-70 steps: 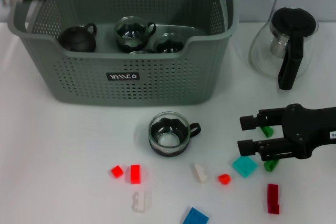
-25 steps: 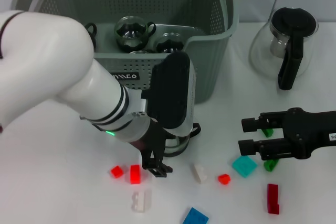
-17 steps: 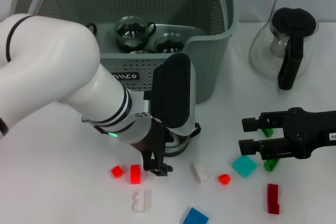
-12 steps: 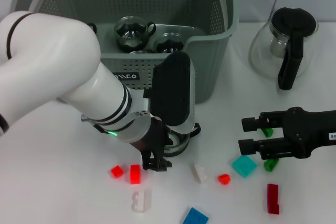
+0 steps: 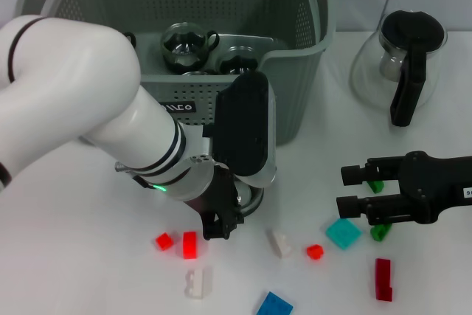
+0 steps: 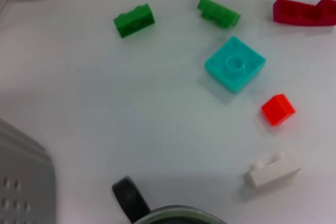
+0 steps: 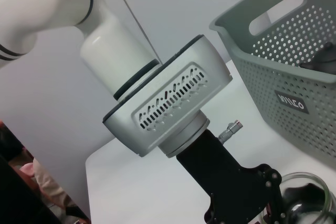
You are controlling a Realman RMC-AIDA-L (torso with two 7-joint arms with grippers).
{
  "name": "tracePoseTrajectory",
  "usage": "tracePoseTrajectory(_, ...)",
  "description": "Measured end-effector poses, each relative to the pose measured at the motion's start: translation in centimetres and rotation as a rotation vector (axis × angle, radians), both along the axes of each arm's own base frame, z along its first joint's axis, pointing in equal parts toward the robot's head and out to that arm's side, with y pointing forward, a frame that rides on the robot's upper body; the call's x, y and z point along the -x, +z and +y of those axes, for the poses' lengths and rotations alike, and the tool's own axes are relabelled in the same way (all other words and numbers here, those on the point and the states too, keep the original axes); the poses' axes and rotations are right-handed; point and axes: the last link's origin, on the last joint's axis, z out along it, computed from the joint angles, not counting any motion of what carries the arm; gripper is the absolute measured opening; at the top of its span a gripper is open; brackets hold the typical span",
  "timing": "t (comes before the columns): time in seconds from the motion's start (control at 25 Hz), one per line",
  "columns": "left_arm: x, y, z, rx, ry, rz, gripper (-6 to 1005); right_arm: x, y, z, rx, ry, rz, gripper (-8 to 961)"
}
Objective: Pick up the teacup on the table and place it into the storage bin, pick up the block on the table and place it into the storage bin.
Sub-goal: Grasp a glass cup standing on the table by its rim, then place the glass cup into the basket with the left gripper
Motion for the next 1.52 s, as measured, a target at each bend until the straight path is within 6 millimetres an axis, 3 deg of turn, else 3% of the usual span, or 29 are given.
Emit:
tracePoseTrajectory(0.28,-1.1,1.2,-0.2,0.026,0.051,-0.061,60,-0.2,0.2,-0.1,-0.008,-0.001,0.002,756)
tracePoseTrajectory(0.44,-2.1,3.3,-0.4,0.041,0.128,-0.11,46,-0.4,0.6,-0.3,-0.006,0.0,0.009,756)
tracePoseTrajectory(0.76,-4.5,12.5,0.3,-0.027,0.323,-0.323,45,-0.7,2.2,-1.2,0.008,0.016,0.053,757)
tracePoseTrajectory(0.88,-6.0,15.5,1.9,-0.085,0.321,-0.456,45,-1.0,2.3,-1.4,0.005,0.024,0.054,757)
tracePoseTrajectory(0.96,-6.7,16.5,4.1,-0.165,0.303,-0.507,45,-1.1,2.1,-1.5,0.01,0.028,0.059,757)
tracePoseTrajectory(1.2,-6.8,16.5,11.5,-0.423,0.314,-0.511,45,-1.4,1.4,-1.4,0.028,0.035,0.033,756)
tracePoseTrajectory(1.32,-5.8,15.4,14.1,-0.501,0.342,-0.46,45,-1.3,1.2,-1.3,0.031,0.038,0.027,756)
tracePoseTrajectory(1.52,-3.7,12.5,16.1,-0.596,0.33,-0.345,46,-1.2,1.1,-1.3,0.032,0.039,0.026,757)
